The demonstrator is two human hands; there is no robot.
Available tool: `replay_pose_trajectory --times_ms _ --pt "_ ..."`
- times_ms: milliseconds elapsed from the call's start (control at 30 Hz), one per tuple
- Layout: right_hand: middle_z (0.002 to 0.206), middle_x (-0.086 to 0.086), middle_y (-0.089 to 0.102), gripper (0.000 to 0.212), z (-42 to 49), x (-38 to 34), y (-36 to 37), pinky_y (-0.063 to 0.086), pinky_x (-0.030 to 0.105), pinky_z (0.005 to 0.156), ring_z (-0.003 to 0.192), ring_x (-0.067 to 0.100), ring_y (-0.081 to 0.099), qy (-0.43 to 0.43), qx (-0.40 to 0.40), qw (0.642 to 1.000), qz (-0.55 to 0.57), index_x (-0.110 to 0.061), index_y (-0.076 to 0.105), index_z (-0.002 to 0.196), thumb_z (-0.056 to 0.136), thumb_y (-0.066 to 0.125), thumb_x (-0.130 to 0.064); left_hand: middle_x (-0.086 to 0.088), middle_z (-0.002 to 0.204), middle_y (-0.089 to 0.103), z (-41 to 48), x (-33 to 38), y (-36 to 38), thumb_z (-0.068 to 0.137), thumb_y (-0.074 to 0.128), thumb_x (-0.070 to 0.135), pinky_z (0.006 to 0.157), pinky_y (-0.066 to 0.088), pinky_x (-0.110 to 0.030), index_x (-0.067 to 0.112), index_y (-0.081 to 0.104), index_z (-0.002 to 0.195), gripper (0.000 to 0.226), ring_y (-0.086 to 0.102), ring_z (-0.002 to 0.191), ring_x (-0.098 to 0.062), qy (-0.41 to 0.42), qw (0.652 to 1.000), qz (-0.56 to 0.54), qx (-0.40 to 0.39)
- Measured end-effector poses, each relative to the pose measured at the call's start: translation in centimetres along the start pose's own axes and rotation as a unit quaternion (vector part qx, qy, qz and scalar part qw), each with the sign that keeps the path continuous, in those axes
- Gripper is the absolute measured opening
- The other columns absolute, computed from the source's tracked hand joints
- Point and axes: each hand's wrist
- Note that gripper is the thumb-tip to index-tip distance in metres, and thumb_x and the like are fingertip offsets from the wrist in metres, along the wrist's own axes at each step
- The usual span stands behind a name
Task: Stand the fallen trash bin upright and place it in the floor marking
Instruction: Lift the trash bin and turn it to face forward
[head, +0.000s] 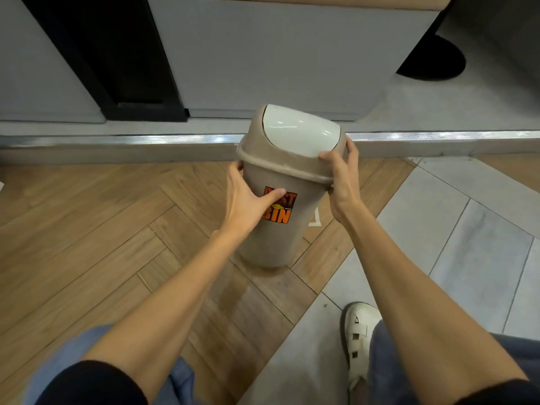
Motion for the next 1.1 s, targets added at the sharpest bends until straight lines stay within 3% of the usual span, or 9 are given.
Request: replay_pose_trajectory --times_ms 167,300,400,500,600,767,933,1033,1100 --pt "0.131 0.003 0.061 0.059 -1.3 -0.3 -1.1 0.048 0.036 0.082 0.111 0.018 0.057 0.014 -0.022 0.997 0.070 -0.026 0.050 0.137 0.079 0.056 -0.036 -0.010 0.143 0.036 -2.9 -1.5 0.1 0.068 0.089 0.026 0.108 0.037 -0.028 0.009 0.022 0.143 0.101 0.041 0.131 -0.018 -0.008 0.999 -0.031 -0.004" --pt "0.104 -0.005 0.067 0.036 -1.8 -0.2 -1.9 0.047 0.031 0.070 0.095 0.016 0.059 0.056 -0.015 0.994 0.088 -0.024 0.067 0.107 0.094 0.044 -0.047 -0.011 0.143 0.034 -4.4 -2.1 0.2 0.070 0.088 0.020 0.104 0.034 -0.013 0.007 0.022 0.142 0.098 0.040 0.132 -0.018 -0.001 0.999 -0.045 0.001" --pt "0.125 0.004 0.065 0.049 -2.3 -0.2 -2.0 0.051 0.037 0.081 0.115 0.025 0.061 0.058 0.004 0.996 0.074 -0.021 0.065 0.118 0.087 0.052 -0.055 -0.001 0.134 0.033 -5.5 -2.3 0.1 0.069 0.088 0.013 0.091 0.033 0.006 0.006 0.025 0.140 0.096 0.040 0.125 -0.012 -0.004 0.998 -0.055 0.011" --pt "0.135 0.011 0.062 0.063 -2.5 0.3 -2.3 0.051 0.048 0.094 0.127 0.031 0.056 0.048 0.022 0.998 0.045 -0.017 0.062 0.125 0.077 0.058 -0.057 0.003 0.129 0.032 -6.6 -2.5 0.0 0.069 0.087 0.009 0.086 0.031 0.010 0.005 0.028 0.138 0.090 0.039 0.120 -0.007 -0.022 0.998 -0.062 0.019" --pt "0.121 0.011 0.067 0.049 -3.2 0.8 -2.6 0.048 0.043 0.095 0.115 0.025 0.061 0.032 0.020 0.998 0.050 -0.013 0.067 0.112 0.081 0.054 -0.050 0.004 0.130 0.034 -7.7 -3.0 -0.3 0.069 0.087 0.009 0.082 0.041 0.005 0.007 0.032 0.135 0.086 0.045 0.121 -0.011 -0.037 0.997 -0.067 0.012" --pt "0.100 0.002 0.066 0.027 -4.0 1.5 -3.2 0.045 0.034 0.085 0.098 0.018 0.059 0.038 0.021 0.997 0.058 -0.020 0.066 0.084 0.086 0.052 -0.042 -0.003 0.138 0.045 -8.7 -4.5 -1.1 0.066 0.090 0.024 0.100 0.052 -0.043 0.014 0.038 0.132 0.085 0.054 0.124 -0.021 -0.062 0.996 -0.064 -0.022" --pt "0.087 -0.004 0.069 0.022 -4.8 2.3 -3.8 0.045 0.031 0.076 0.093 0.018 0.060 0.054 0.055 0.994 0.077 -0.024 0.069 0.074 0.080 0.056 -0.041 -0.002 0.135 0.054 -9.1 -5.2 -2.0 0.071 0.087 0.016 0.095 0.052 -0.026 0.012 0.042 0.133 0.077 0.059 0.117 -0.013 -0.080 0.994 -0.055 -0.058" --pt "0.091 -0.001 0.073 0.030 -4.9 2.7 -4.3 0.048 0.031 0.076 0.096 0.020 0.063 0.053 0.060 0.994 0.076 -0.018 0.072 0.091 0.077 0.057 -0.041 0.005 0.120 0.060 -8.7 -5.1 -2.5 0.084 0.066 -0.006 0.084 0.051 -0.009 0.008 0.046 0.134 0.055 0.062 0.116 -0.017 -0.091 0.992 -0.055 -0.062" --pt "0.111 0.006 0.074 0.043 -4.9 2.8 -4.2 0.051 0.034 0.085 0.108 0.023 0.065 0.040 0.072 0.994 0.070 -0.016 0.072 0.107 0.076 0.058 -0.042 0.012 0.115 0.060 -8.1 -4.7 -2.7 0.092 0.053 -0.003 0.094 0.050 -0.019 0.012 0.051 0.133 0.043 0.061 0.119 -0.020 -0.111 0.990 -0.081 -0.020"
Point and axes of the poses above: each hand's wrist, its own z-axis towards the middle knuckle, its own y-axis out of the palm, x = y × z
